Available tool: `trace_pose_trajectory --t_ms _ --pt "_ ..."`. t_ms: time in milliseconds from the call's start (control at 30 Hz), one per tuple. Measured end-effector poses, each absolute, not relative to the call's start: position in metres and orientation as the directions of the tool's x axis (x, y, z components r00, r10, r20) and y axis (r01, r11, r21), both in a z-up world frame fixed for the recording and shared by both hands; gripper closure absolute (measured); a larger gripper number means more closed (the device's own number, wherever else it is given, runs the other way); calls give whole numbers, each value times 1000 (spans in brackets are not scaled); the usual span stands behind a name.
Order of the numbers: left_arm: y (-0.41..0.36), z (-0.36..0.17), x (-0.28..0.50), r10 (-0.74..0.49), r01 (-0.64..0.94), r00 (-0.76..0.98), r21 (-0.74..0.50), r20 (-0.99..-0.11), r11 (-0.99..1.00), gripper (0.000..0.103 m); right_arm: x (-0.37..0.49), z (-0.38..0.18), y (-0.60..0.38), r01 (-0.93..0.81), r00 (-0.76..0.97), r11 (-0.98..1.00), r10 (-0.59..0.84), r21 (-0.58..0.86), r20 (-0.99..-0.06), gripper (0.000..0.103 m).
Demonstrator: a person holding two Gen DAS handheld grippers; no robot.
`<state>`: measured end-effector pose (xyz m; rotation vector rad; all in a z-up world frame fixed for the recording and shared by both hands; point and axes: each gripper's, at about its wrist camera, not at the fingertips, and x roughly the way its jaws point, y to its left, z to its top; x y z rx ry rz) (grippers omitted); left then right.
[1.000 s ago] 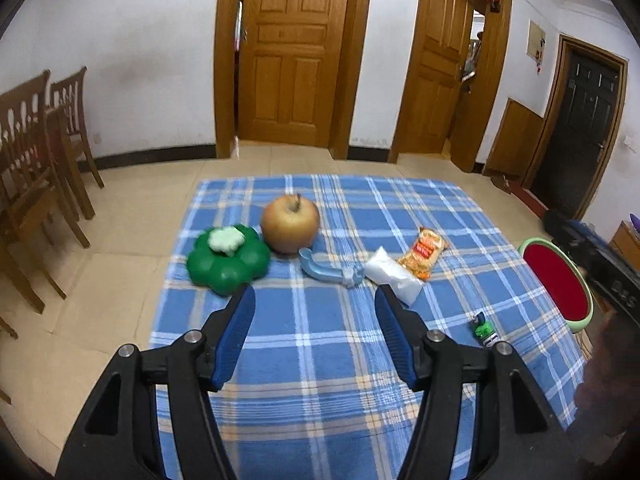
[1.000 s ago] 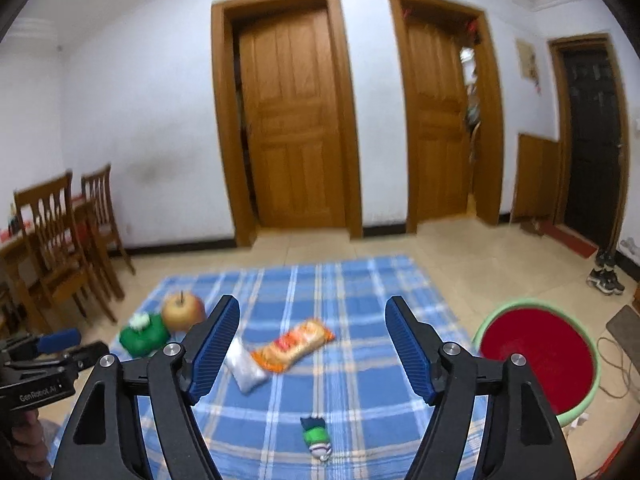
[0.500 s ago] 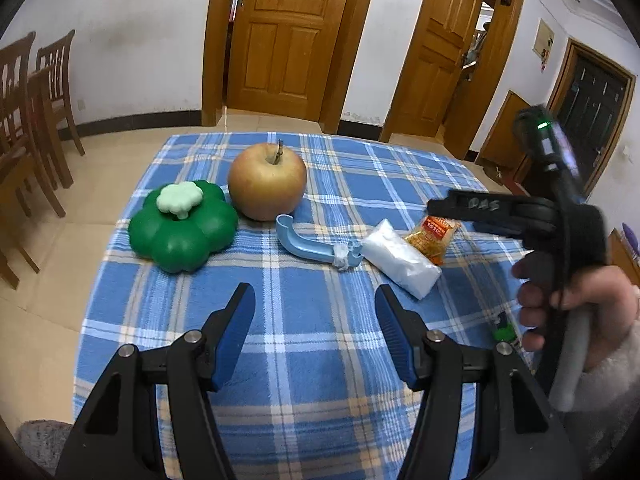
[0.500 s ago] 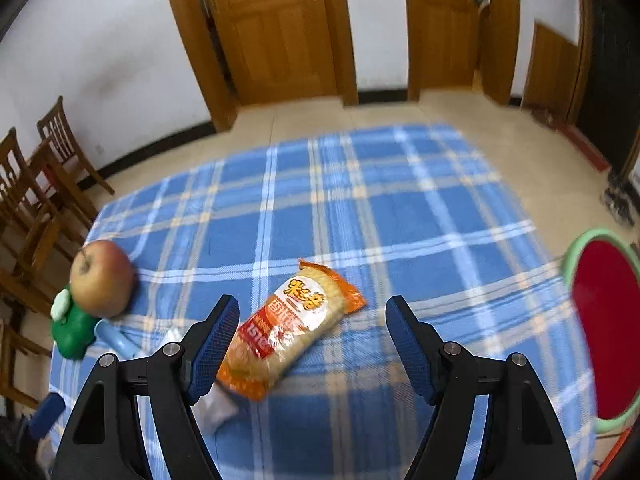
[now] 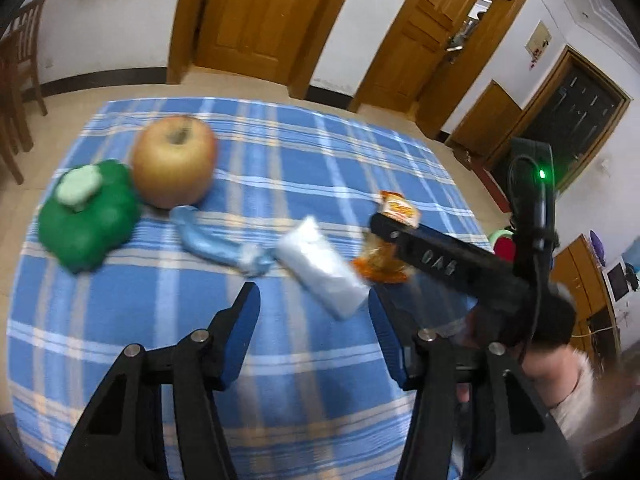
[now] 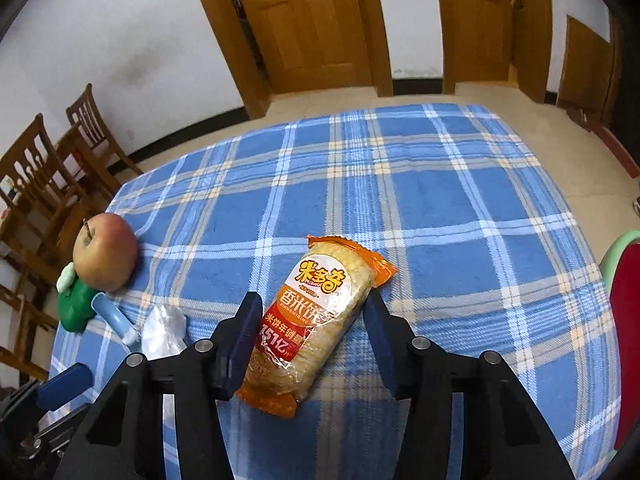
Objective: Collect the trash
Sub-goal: 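Grasp the snack packet with the right tool while the left grasps the white plastic bag, then lift the snack packet and plastic bag and carry them over the red bucket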
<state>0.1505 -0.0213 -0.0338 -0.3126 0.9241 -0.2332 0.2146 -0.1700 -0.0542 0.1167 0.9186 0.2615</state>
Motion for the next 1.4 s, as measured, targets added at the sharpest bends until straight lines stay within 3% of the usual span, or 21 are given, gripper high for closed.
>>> trace_pose_trajectory --t_ms 267,400,500,700,1400 --pt "-42 -39 183 -319 58 556 -348 -767 936 50 209 -52 -194 -156 607 921 375 358 -701 50" --pt "-46 -50 207 -311 36 518 -342 -797 939 55 205 -49 -192 -129 624 960 273 248 -732 50" --pt "-57 -60 213 -200 11 512 -226 -835 974 57 205 -47 -189 -125 626 967 250 221 -739 50" --pt "-79 -66 201 -67 48 617 -47 -784 998 66 205 -48 -190 -119 631 972 232 203 -740 50" --pt "-79 -65 199 -97 69 623 -68 -776 995 69 204 -47 -192 -102 647 970 232 220 -727 51"
